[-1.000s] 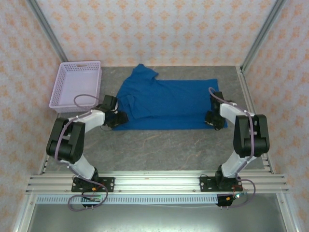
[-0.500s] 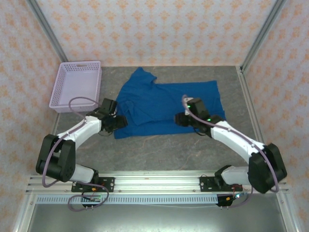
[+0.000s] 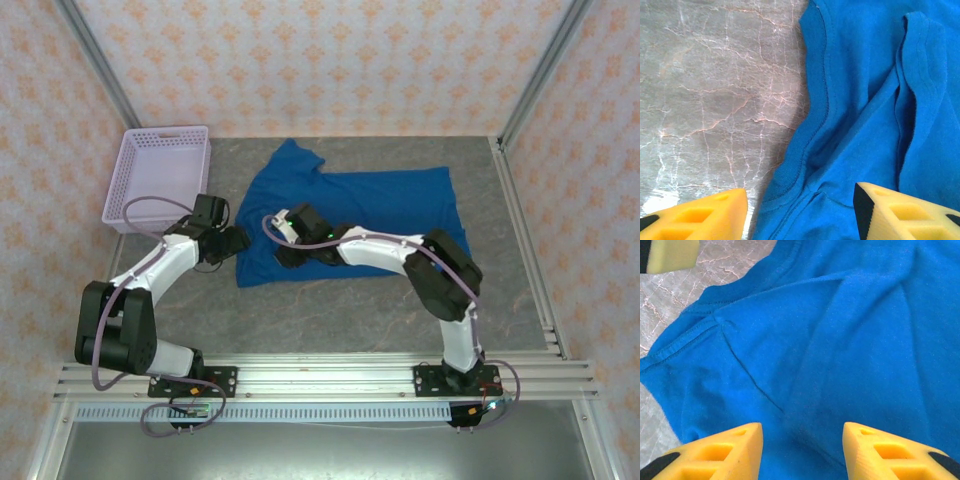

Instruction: Fold the inside-out t-shirt

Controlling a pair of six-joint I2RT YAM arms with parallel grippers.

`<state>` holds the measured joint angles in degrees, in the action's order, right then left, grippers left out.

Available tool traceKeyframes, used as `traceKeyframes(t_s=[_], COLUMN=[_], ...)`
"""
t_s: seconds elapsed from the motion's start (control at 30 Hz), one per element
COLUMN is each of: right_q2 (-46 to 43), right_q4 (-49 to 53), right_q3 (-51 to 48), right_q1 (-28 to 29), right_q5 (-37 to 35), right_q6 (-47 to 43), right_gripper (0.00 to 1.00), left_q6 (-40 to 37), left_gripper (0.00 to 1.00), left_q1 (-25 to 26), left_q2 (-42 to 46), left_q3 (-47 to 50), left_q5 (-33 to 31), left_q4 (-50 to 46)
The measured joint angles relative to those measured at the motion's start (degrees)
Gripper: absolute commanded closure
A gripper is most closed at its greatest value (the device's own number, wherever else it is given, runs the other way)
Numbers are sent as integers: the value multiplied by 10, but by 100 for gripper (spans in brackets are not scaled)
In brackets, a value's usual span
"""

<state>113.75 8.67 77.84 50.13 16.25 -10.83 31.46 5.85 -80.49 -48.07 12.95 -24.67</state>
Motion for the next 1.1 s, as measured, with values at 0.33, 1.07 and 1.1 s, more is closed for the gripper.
traceKeyframes(t_s=[0.33,1.07,1.1], right_q2=[68,56,53], right_q4=[68,26,18], right_q3=[61,69,68], right_q1=[5,-69,-79], right_q5=[-28,-9,-4], right_q6=[-37,80,95], right_gripper=[64,97,97], left_q6=[-8,-15,-15], left_gripper=[40,40,40], left_q1=[-4,-7,-7], left_q2=[19,21,21], left_q3=[0,17,17], left_q5=[-2,1,1], left_q4=[-1,-6,-7])
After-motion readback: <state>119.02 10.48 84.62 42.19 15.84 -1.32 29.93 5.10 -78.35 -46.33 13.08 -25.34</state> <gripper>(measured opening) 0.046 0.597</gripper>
